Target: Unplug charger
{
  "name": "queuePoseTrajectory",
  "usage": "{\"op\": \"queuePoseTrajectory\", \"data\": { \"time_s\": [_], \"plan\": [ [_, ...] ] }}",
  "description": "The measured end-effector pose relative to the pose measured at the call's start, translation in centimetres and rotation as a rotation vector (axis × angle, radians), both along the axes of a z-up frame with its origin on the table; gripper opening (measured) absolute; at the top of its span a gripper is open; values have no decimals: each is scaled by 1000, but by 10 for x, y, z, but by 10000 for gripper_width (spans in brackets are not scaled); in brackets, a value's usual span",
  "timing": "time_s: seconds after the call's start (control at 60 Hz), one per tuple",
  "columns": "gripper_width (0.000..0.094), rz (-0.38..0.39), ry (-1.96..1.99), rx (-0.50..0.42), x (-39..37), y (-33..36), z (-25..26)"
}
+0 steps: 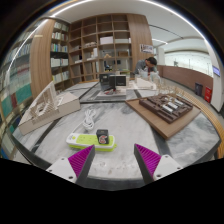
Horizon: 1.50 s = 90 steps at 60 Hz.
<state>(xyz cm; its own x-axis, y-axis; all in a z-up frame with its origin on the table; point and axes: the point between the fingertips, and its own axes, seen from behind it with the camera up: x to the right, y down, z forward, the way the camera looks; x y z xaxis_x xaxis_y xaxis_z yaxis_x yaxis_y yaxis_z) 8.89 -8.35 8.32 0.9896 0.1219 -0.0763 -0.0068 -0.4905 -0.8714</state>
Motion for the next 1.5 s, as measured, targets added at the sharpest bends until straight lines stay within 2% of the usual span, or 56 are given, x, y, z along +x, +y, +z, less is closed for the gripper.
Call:
{"op": "queuePoseTrajectory", "data": {
  "time_s": [0.083,0.183,0.233,0.267,0.283,0.35,0.467,0.55,0.7,0.817,0.867,0.933,0.983,1.05,1.15,1.333,1.5],
  "plan": [
    [807,30,-35,-3,-22,36,-23],
    [797,19,-62,16,-37,76,-38],
    [752,20,-57,21,-47,91,-42],
    [683,23,-58,16,-51,98,-47],
    [680,25,-60,15,-53,101,-50],
    [314,28,-109,9,-52,112,-62],
    [307,11,-160,87,-51,116,-59],
    [297,-6,-108,82,-51,117,-58],
    [123,-13,-60,82,-51,119,-56],
    [86,-14,-49,76,-52,118,-55],
    [83,-13,-16,162,-50,118,-20],
    [81,-38,-13,341,-36,116,62],
    [82,-72,5,396,-21,109,105],
    [82,-77,28,414,-8,98,139],
    [85,-111,-49,357,24,88,127],
    [110,-112,-48,40,45,68,0],
    [146,-96,-42,-33,43,67,-49]
  ]
}}
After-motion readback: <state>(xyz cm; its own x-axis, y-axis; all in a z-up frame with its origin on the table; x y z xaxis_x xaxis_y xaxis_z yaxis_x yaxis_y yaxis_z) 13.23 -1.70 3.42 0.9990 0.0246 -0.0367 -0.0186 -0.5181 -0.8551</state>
